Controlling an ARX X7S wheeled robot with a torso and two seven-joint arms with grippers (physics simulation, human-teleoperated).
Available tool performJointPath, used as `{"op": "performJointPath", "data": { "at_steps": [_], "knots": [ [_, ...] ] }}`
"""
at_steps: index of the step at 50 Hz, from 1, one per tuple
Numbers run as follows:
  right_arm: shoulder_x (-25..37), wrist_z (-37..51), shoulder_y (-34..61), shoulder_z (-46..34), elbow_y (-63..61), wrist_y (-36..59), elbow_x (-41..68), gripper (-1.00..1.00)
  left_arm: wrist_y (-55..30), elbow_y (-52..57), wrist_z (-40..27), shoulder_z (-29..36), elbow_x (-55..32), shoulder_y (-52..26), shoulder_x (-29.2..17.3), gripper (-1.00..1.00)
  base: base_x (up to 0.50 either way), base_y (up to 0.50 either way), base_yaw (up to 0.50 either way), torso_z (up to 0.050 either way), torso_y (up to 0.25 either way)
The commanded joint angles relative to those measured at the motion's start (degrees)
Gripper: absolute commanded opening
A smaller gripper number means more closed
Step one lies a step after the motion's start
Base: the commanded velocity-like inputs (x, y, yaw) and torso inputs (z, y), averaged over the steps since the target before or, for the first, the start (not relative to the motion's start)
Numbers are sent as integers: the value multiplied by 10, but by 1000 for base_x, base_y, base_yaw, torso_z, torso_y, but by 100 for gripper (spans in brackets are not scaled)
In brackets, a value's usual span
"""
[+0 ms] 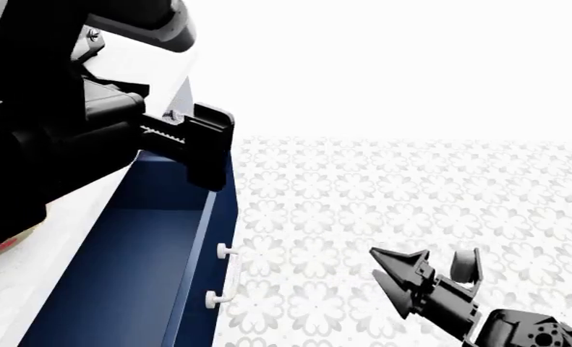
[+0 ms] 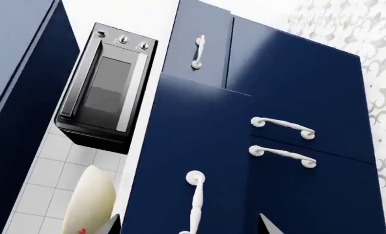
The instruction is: Place the bar in the bowl and close the drawer.
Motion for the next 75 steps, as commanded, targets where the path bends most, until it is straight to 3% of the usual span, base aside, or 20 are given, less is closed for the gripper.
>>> {"op": "performJointPath", "data": {
  "at_steps": [1,5,14,24,38,51,75],
  "knots": [
    [-28,-91,-50,16,206,37,61,100,-2,-8,-37,33,-7,-20,45,100,0,0,0,0,0],
    [-58,-134,-48,12,314,76,69,100,-2,-15,-66,56,-17,-36,76,100,0,0,0,0,0],
    [-48,-141,-61,-8,318,69,113,100,-1,-39,-185,160,-56,-68,156,100,0,0,0,0,0],
    [-43,-154,-62,-45,318,71,159,100,0,-26,-238,245,-32,-57,216,100,0,0,0,0,0],
    [-43,-162,-55,-104,318,69,215,100,17,1,-247,373,-13,-60,282,100,0,0,0,0,0],
    [-44,-157,-32,-169,318,74,273,100,94,26,-248,516,15,-57,349,100,0,0,0,0,0],
    [-47,-179,-5,-316,318,77,400,100,130,-20,-232,628,39,-24,409,100,0,0,0,0,0]
  ]
}}
